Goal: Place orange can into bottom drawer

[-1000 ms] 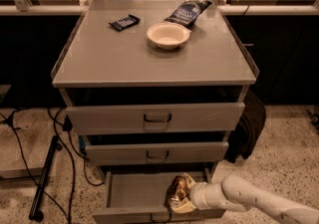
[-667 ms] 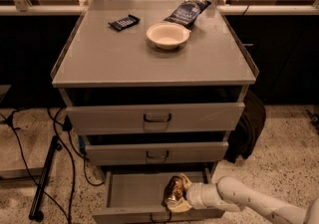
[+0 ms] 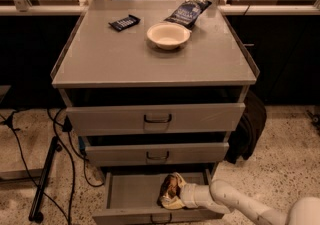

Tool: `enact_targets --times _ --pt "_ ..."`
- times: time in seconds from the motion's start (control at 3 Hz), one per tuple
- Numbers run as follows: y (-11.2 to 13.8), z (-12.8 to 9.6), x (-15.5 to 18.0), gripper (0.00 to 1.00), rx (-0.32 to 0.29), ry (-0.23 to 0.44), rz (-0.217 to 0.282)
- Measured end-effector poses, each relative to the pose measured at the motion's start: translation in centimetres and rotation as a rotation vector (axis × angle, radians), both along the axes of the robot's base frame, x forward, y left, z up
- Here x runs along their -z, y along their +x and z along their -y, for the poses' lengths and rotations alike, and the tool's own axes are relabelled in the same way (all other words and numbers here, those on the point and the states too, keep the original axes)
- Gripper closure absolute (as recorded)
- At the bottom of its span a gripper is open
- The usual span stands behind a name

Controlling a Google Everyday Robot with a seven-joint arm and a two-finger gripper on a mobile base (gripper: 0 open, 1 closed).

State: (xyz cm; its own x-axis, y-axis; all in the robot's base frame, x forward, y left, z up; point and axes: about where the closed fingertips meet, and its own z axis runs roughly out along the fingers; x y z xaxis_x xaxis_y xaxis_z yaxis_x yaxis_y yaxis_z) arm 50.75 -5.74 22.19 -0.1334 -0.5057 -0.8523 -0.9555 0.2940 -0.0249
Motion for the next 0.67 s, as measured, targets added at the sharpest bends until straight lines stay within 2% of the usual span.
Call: enact_targets --times 0.33,0.67 --pt "1.7 -0.7 1.3 1.00 0.007 -0.004 0.022" --pt "3.7 -1.3 2.8 1.00 0.013 -0.017 0.024"
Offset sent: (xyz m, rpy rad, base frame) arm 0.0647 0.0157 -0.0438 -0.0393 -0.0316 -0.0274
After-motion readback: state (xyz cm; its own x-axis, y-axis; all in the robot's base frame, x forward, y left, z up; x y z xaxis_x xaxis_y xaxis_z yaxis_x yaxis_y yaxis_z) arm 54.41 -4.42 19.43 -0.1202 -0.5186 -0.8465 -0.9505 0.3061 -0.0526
